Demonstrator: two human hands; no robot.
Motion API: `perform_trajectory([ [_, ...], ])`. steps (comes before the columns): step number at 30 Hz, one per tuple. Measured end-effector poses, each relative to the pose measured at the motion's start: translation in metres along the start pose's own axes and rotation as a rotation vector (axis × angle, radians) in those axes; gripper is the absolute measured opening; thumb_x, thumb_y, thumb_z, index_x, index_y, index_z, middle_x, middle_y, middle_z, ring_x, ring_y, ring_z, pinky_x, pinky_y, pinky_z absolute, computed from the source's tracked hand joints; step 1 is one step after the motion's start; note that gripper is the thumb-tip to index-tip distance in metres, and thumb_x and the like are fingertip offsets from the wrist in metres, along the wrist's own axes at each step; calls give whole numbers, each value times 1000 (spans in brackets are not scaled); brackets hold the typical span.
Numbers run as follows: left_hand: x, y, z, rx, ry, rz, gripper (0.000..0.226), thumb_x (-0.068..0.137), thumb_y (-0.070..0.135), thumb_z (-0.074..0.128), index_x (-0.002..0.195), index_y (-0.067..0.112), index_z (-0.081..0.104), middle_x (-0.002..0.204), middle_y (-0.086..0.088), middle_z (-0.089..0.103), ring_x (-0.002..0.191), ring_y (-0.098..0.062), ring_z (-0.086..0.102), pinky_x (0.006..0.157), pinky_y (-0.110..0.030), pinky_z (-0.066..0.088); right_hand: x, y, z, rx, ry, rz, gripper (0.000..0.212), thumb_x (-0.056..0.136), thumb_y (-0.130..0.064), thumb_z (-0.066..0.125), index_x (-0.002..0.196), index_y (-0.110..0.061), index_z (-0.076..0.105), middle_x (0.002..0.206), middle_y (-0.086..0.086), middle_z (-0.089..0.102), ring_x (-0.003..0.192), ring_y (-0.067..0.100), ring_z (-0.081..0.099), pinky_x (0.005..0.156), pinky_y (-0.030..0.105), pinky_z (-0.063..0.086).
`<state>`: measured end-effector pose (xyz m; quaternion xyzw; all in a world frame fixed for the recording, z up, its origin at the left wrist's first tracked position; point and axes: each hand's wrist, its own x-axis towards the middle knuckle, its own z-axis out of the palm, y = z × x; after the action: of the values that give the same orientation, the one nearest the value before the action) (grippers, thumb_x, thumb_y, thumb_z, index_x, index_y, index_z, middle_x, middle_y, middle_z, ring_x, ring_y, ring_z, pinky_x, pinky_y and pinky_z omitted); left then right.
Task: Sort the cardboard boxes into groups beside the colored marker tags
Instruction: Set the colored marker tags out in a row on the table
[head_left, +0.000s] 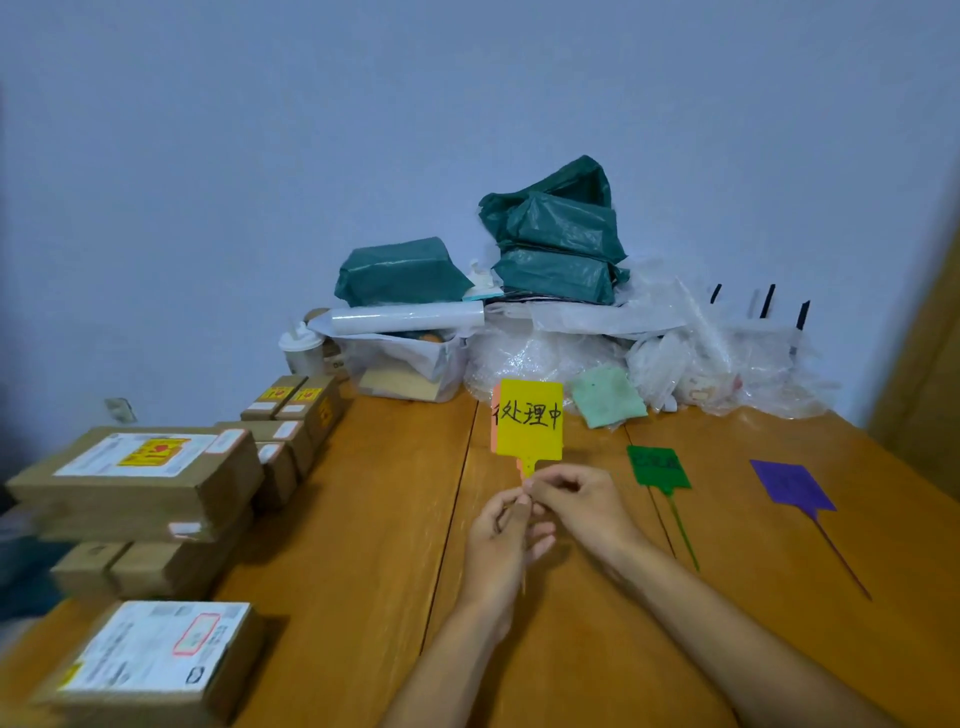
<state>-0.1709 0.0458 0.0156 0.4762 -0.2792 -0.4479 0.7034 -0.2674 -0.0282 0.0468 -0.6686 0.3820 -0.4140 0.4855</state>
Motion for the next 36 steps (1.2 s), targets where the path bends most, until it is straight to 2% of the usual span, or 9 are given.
perform_trajectory([
  [4,1,4,-20,-57,82,-11,17,105,17,55,111,10,70,99,-11,78,85,-21,77,75,-28,63,11,3,21,1,57,13,11,87,-7,73,80,-10,80,64,-1,71,57,5,61,60,19,50],
  [12,15,9,-47,-113,197,-12,17,105,17,54,114,8,65,101,-11,76,81,-17,75,71,-22,61,42,14,25,33,103,179,16,94,-7,67,79,-9,74,60,3,65,45,3,56,48,16,47],
  [16,20,9,-51,-133,207,-18,18,104,18,56,114,7,66,105,-14,77,81,-17,78,73,-25,63,59,33,15,-124,146,264,31,91,-11,67,61,-14,68,56,5,63,53,18,53,59,31,43],
  [21,22,11,-56,-125,201,-13,21,104,18,56,117,5,65,107,-14,77,88,-21,78,78,-29,63,71,48,8,-311,123,396,36,88,-11,64,53,-12,62,50,6,59,46,19,47,48,24,34],
  [25,23,14,-61,-109,204,-1,17,105,18,56,115,9,66,109,-14,77,92,-22,77,79,-29,63,76,54,9,-386,99,481,31,85,-13,68,54,-11,65,50,7,59,45,21,48,51,25,38],
  [29,23,17,-64,-100,204,11,15,105,19,55,113,11,66,109,-14,77,93,-22,78,82,-31,63,75,47,9,-526,106,470,24,79,-17,71,55,-11,69,42,0,59,45,23,54,50,24,41],
  [33,21,18,-64,-87,206,21,18,104,20,56,115,10,67,107,-14,77,94,-23,77,82,-31,63,61,32,15,-777,191,312,39,72,-47,66,57,-13,56,62,3,63,67,32,64,53,30,38],
  [35,21,18,-62,-82,207,24,15,104,20,57,111,12,68,106,-14,77,93,-23,77,81,-30,63,48,14,30,-597,188,151,38,78,-48,65,58,-16,64,60,-2,66,66,22,65,56,30,43],
  [36,21,18,-61,-82,205,25,15,104,20,56,109,12,68,105,-15,77,93,-24,77,80,-30,63,40,3,40,-444,109,96,33,81,-45,69,63,-19,72,63,-4,70,66,14,65,61,29,46],
])
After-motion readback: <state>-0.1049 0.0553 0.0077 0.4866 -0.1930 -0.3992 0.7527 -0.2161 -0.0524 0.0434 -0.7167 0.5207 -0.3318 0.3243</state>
